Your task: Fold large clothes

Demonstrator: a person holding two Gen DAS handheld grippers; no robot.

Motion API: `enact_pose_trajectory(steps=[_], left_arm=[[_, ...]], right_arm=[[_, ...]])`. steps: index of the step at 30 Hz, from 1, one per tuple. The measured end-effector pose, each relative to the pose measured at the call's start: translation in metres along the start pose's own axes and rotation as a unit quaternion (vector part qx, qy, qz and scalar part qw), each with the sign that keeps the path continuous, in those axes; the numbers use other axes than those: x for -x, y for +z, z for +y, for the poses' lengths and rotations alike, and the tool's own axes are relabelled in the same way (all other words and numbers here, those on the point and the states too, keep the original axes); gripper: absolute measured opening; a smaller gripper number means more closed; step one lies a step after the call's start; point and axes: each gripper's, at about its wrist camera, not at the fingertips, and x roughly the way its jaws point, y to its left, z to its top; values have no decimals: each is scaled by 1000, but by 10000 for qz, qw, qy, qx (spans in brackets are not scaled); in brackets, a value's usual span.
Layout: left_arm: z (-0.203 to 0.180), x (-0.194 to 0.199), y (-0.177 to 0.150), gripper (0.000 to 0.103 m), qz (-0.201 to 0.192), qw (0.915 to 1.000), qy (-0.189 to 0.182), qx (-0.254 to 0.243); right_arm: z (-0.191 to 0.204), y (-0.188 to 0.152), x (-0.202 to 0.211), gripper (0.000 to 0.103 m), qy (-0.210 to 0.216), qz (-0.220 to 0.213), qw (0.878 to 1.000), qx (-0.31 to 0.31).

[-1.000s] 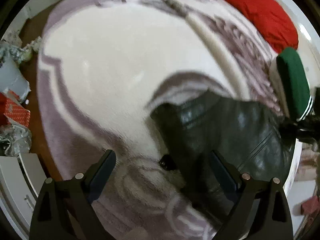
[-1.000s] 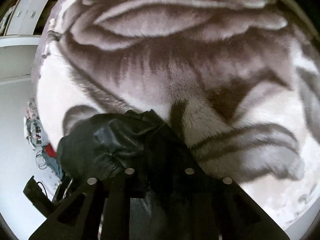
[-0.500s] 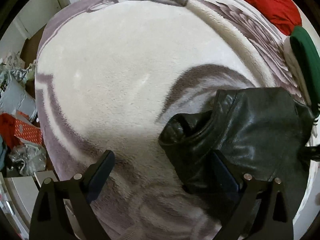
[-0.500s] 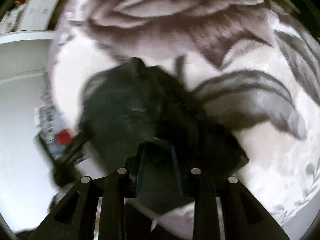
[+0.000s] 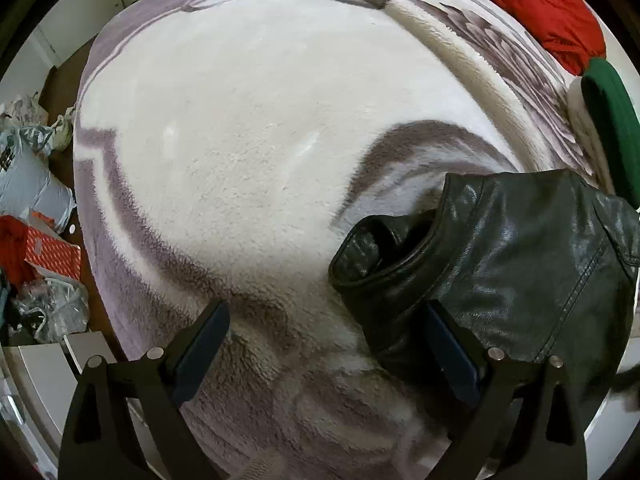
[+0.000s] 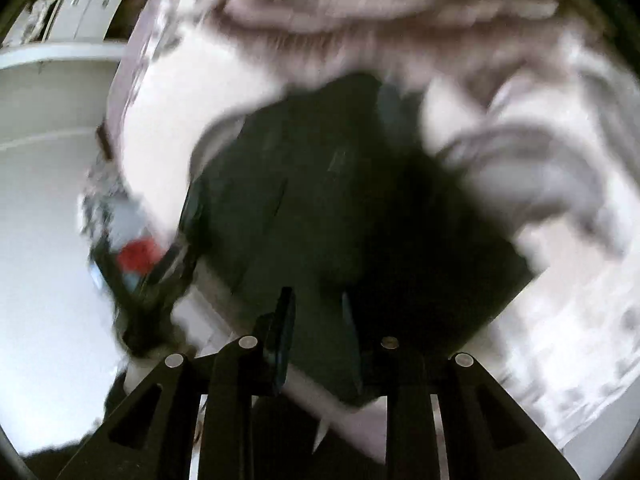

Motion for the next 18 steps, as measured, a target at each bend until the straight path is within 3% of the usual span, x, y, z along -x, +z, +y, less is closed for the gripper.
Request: enact_pose_trajectory(steps=[2, 4, 6, 8, 10, 11, 12, 14, 18], left_arm=[[-1, -1, -3, 99, 14, 9999, 34, -108], [0, 0, -7, 99, 35, 9997, 147, -177], [4, 4, -8, 99, 62, 9996, 175, -200], [10, 17, -9, 99, -15, 9999, 73, -70], [13, 34, -12, 99, -163, 9997, -174, 23], [13, 41, -15, 99, -213, 9993, -316, 70], [13, 47, -20, 99, -212, 9984, -503, 137], [7, 45, -29, 99, -2, 9951, -962, 238], [-18, 15, -49, 98, 585, 9783, -1942, 422]], right_arm=[[-3, -2, -39, 26, -426, 197, 9989, 14], [-7, 2, -77, 26, -802, 48, 9967, -58], [0, 6, -88, 26, -1088, -47, 9940, -66], [3, 4, -83, 26, -1077, -3, 9941, -134], [-3, -2, -69, 29, -703, 0, 9971, -276], [-7, -4, -61, 41, -374, -37, 9986, -368], [-11, -10, -48, 47, 47, -127, 9988, -473], [-26, -29, -18, 59, 814, -527, 9923, -770], [-70, -72, 13, 66, 1817, -1278, 9655, -1362]])
